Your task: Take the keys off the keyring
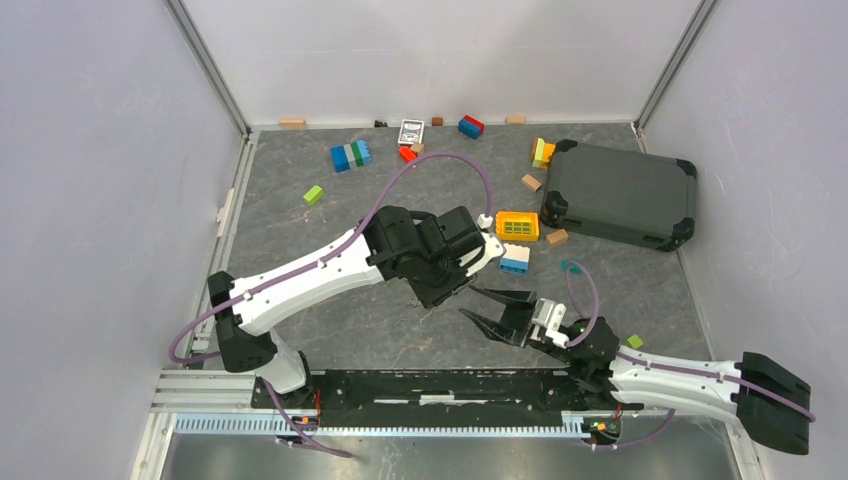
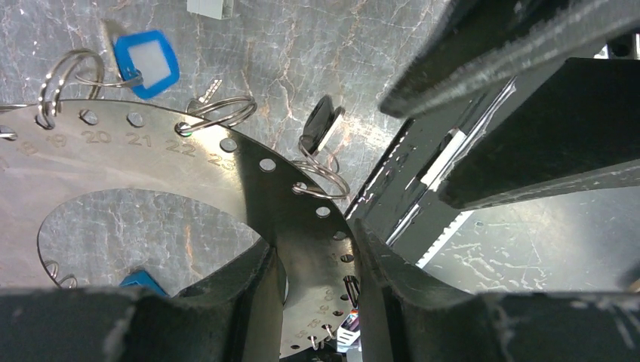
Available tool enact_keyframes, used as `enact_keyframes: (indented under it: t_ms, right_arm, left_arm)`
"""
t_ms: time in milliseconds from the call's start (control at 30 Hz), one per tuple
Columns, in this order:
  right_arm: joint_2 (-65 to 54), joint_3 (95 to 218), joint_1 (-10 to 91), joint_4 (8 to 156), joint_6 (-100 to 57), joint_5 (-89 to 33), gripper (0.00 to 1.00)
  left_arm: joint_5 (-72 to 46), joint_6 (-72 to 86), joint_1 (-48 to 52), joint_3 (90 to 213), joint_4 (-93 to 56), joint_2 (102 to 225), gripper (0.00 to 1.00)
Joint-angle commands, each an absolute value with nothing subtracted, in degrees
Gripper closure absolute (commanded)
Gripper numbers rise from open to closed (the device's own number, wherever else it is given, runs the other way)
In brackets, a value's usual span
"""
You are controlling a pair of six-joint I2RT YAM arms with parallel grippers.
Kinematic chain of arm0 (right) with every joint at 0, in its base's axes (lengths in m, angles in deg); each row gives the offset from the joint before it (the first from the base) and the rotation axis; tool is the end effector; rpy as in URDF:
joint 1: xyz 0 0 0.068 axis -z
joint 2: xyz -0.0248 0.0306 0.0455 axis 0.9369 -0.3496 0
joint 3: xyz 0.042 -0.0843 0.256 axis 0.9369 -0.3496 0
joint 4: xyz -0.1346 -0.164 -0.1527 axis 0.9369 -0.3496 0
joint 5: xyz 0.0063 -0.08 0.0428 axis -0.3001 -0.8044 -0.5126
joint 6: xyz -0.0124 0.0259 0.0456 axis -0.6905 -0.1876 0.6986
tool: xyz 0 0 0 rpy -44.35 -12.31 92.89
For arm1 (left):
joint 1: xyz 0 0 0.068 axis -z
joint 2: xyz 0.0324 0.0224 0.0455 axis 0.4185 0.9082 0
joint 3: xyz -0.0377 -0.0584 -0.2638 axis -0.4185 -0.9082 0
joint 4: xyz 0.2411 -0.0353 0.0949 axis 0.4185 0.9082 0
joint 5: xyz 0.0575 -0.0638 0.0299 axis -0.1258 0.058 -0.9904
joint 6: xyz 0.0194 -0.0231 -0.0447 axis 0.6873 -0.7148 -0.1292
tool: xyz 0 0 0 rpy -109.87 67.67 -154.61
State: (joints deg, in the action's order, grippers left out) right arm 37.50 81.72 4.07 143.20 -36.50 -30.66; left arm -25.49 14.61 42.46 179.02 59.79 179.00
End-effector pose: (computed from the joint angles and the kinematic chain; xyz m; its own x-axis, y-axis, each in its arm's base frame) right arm 0.0574 0.1331 0.2201 0.2942 0.3075 -0.9049 -0.9065 0.3896 -0.1623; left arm 0.1190 -0.2760 0.3711 -0.4152 0.8254 -0.3826 0.8839 0.4655 0.0452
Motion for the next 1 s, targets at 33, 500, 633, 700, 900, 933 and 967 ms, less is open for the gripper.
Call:
enact_keyframes:
  t_ms: [33, 500, 633, 700, 900, 933, 967]
  right_arm:
    - [31.83, 77.47, 2.94, 160.19, -40.44, -42.60, 0.48]
    - [21.92, 80.20, 1.71, 166.13, -40.82, -42.05, 0.50]
    - [20.00, 82.19, 1.34, 166.41, -40.69, -42.26, 0.49]
    - [18.84, 82.74, 1.30, 166.97, -40.49, -42.93, 0.50]
    - [15.95, 83.60, 1.25, 169.73, -39.86, -44.68, 0.53]
    - [15.54, 83.88, 1.25, 170.11, -39.77, -44.82, 0.53]
    - [15.28, 84.06, 1.26, 170.25, -39.69, -44.82, 0.53]
  left_arm:
    - [-23.29, 16.20, 42.06, 181.57, 57.65, 179.06, 0.98]
    - [-21.65, 16.12, 41.78, 181.90, 56.65, 178.92, 0.98]
    - [-21.46, 15.95, 41.76, 182.02, 56.39, 178.91, 0.98]
    - [-21.46, 15.84, 41.71, 182.15, 56.39, 178.92, 0.98]
    - [-19.37, 15.67, 41.73, 181.94, 55.95, 179.01, 0.98]
    - [-19.27, 15.68, 41.72, 181.93, 55.91, 178.99, 0.98]
    - [-19.18, 15.68, 41.71, 181.84, 55.78, 179.09, 0.98]
